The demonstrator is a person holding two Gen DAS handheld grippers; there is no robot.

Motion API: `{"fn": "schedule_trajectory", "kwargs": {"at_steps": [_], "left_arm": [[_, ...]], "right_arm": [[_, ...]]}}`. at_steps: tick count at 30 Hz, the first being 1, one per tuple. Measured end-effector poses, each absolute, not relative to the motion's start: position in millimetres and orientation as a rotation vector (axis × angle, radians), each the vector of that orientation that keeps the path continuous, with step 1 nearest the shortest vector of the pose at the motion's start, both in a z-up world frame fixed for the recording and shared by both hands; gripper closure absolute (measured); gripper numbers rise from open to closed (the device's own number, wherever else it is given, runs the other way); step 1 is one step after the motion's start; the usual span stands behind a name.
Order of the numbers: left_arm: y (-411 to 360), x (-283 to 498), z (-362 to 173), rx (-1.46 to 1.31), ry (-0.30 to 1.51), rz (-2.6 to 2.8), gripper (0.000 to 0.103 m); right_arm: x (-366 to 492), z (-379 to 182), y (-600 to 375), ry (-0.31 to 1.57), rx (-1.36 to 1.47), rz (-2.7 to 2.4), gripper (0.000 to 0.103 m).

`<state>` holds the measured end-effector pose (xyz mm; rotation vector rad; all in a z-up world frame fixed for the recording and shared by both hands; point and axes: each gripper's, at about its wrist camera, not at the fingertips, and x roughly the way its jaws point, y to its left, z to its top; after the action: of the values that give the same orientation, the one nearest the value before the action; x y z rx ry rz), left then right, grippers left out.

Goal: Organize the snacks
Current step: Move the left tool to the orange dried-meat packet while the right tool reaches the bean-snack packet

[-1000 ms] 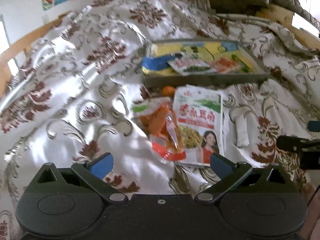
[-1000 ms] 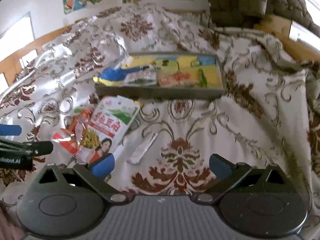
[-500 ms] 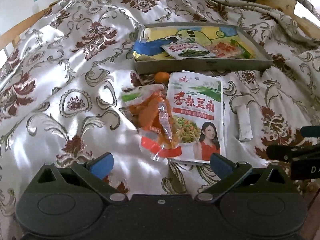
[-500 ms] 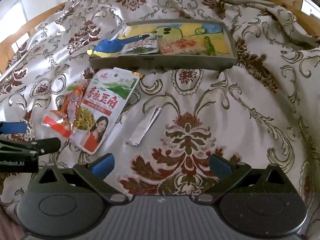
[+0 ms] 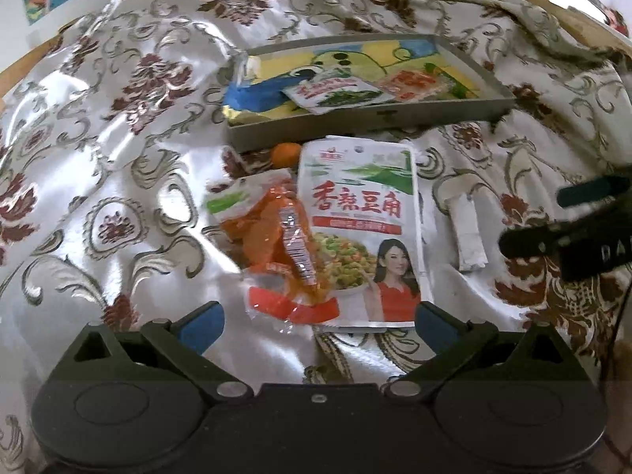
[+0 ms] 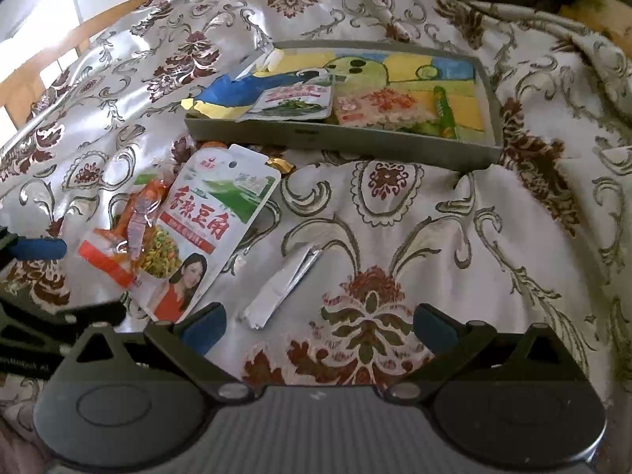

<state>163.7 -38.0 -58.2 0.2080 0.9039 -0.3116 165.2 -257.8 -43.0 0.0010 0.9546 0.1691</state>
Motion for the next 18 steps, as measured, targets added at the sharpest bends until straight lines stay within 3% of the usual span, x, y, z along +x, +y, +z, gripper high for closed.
{"fn": "schedule_trajectory", "kwargs": {"at_steps": [6, 10, 18], "left_arm": [[-39.5, 166.6, -59.1, 0.210, 0.887, -0.376, 0.001], [-43.9, 168.2, -56.0, 0.211, 0.852, -0.423, 0.001], [-58.4, 168.6, -51.5, 0.236, 0.783, -0.548, 0.001]], "right_arm": [[176.8, -44.2, -264.7, 0.953, 0.050, 0.220, 0.001], [177.6, -44.8, -266.8, 0.958, 0.087, 0.238, 0.012], [177.4, -43.9, -268.2, 0.948, 0.184, 0.289, 0.014]]}}
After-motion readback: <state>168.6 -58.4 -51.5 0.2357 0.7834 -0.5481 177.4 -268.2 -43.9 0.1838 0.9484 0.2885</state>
